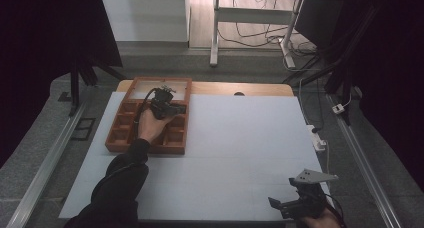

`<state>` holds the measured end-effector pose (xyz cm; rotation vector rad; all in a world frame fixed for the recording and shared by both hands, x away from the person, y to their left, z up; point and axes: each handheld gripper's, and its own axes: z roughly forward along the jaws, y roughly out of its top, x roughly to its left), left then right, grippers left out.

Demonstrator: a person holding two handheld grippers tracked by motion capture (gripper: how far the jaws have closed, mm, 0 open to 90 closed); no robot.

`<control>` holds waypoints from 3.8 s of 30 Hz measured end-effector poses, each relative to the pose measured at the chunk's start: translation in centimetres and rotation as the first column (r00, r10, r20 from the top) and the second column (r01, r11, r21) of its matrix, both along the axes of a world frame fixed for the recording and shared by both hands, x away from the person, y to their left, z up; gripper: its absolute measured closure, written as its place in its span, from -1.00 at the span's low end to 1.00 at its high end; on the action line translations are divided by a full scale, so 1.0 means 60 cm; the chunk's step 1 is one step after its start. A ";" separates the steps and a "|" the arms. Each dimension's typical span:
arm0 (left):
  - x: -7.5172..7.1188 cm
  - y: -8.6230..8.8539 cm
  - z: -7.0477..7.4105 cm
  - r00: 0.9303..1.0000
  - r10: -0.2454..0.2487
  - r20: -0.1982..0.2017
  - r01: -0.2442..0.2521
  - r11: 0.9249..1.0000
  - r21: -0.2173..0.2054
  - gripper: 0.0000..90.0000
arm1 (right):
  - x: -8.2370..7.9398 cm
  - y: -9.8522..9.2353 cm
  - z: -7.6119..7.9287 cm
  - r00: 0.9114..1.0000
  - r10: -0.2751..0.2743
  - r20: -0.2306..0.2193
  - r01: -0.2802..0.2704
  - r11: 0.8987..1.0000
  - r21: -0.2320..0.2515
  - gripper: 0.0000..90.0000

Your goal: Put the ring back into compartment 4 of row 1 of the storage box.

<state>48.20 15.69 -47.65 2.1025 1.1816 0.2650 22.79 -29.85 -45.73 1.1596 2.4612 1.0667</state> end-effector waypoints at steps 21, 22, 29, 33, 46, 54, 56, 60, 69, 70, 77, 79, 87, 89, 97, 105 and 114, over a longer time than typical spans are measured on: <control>-0.040 0.016 0.032 0.997 -0.051 0.066 0.055 0.997 -0.057 -0.13 | 0.000 0.002 -0.001 1.000 -0.001 -0.001 0.001 1.000 -0.006 -1.00; -0.042 0.017 0.033 0.996 -0.056 0.066 0.060 0.996 -0.061 -0.15 | 0.000 0.002 0.000 1.000 -0.001 -0.001 0.001 1.000 -0.008 -1.00; -0.059 0.023 0.039 0.994 -0.082 0.066 0.086 0.994 -0.066 -0.36 | 0.000 0.002 0.000 1.000 -0.002 -0.002 0.002 1.000 -0.013 -1.00; -0.070 0.026 0.042 0.994 -0.092 0.060 0.095 0.994 -0.054 -0.53 | 0.000 0.002 0.000 1.000 -0.001 -0.002 0.001 1.000 -0.015 -1.00; -0.104 0.025 0.045 0.991 -0.127 0.044 0.129 0.991 -0.048 -0.80 | 0.000 0.003 -0.001 1.000 -0.001 -0.001 0.001 1.000 -0.016 -1.00; -0.126 0.035 0.053 0.988 -0.142 0.054 0.146 0.985 -0.092 -0.94 | 0.000 0.004 -0.001 1.000 -0.002 -0.001 0.002 1.000 -0.018 -1.00; -0.133 0.038 0.054 0.988 -0.143 0.063 0.148 0.984 -0.097 -0.96 | 0.000 0.004 -0.001 1.000 -0.002 -0.001 0.002 1.000 -0.019 -1.00; -0.147 0.047 0.055 0.987 -0.144 0.076 0.151 0.984 -0.096 -0.99 | 0.000 0.004 -0.001 1.000 -0.001 0.001 0.001 1.000 -0.022 -1.00; -0.175 0.071 0.047 0.988 -0.129 0.088 0.139 0.983 -0.116 -0.99 | 0.000 0.005 -0.001 1.000 -0.001 0.002 0.001 1.000 -0.028 -1.00; -0.179 0.074 0.046 0.988 -0.128 0.087 0.138 0.983 -0.123 -0.99 | 0.000 0.005 -0.001 1.000 -0.001 0.002 0.001 1.000 -0.028 -1.00; -0.203 0.080 0.050 0.986 -0.132 0.101 0.146 0.979 -0.141 -1.00 | -0.001 0.005 -0.001 1.000 -0.001 0.004 0.001 1.000 -0.028 -1.00; -0.211 0.081 0.051 0.985 -0.137 0.105 0.152 0.978 -0.145 -1.00 | -0.001 0.005 0.000 1.000 -0.001 0.004 0.001 1.000 -0.027 -1.00; -0.242 0.090 0.053 0.985 -0.132 0.111 0.149 0.976 -0.159 -1.00 | -0.001 0.005 0.000 1.000 0.001 0.005 -0.001 1.000 -0.027 -1.00; -0.249 0.094 0.054 0.985 -0.130 0.111 0.147 0.975 -0.164 -1.00 | -0.002 0.006 0.000 1.000 0.000 0.006 0.000 1.000 -0.027 -1.00; -0.277 0.107 0.053 0.987 -0.117 0.110 0.135 0.976 -0.173 -1.00 | -0.002 0.006 0.000 1.000 0.003 0.007 -0.003 1.000 -0.031 -1.00; -0.308 0.122 0.052 0.988 -0.099 0.115 0.119 0.975 -0.185 -1.00 | -0.002 0.006 0.000 1.000 0.005 0.007 -0.004 0.999 -0.035 -1.00; -0.346 0.140 0.049 0.991 -0.070 0.111 0.092 0.975 -0.201 -1.00 | -0.002 0.006 0.000 1.000 0.006 0.008 -0.006 0.999 -0.036 -1.00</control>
